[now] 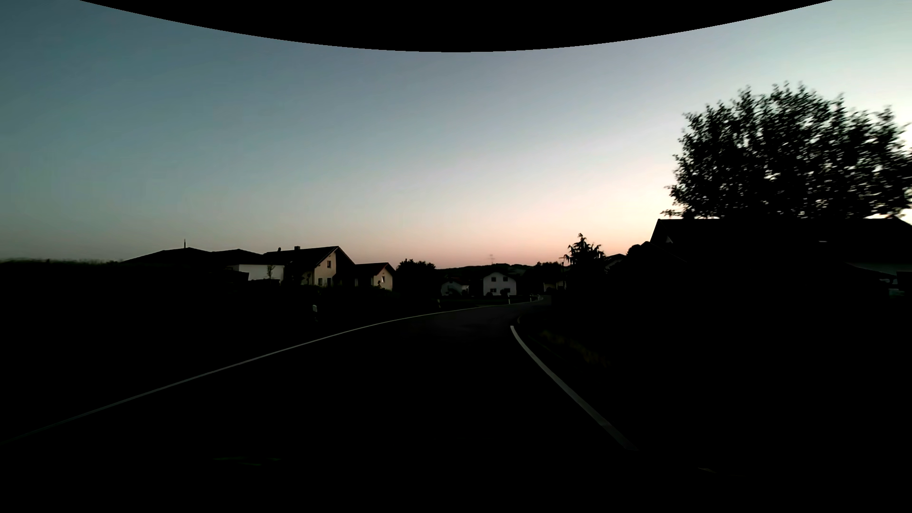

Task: Follow the waypoints while adhering to traffic rules and regulations

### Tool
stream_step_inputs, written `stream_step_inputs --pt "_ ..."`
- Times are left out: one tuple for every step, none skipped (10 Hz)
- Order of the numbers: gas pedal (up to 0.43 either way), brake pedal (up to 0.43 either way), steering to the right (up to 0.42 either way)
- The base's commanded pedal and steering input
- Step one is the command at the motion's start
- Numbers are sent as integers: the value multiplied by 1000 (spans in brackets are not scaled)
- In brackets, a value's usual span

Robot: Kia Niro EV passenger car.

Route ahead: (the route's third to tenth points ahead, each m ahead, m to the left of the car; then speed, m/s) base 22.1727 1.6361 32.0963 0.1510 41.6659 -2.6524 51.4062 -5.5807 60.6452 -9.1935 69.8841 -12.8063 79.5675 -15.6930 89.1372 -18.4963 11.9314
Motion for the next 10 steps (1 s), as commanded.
stream_step_inputs --pt "59 0 14" --pt "59 0 15" --pt "59 0 17" --pt "59 0 21" --pt "59 0 24" --pt "59 0 27" --pt "47 0 31" --pt "47 0 35" --pt "47 0 36" --pt "47 0 37"
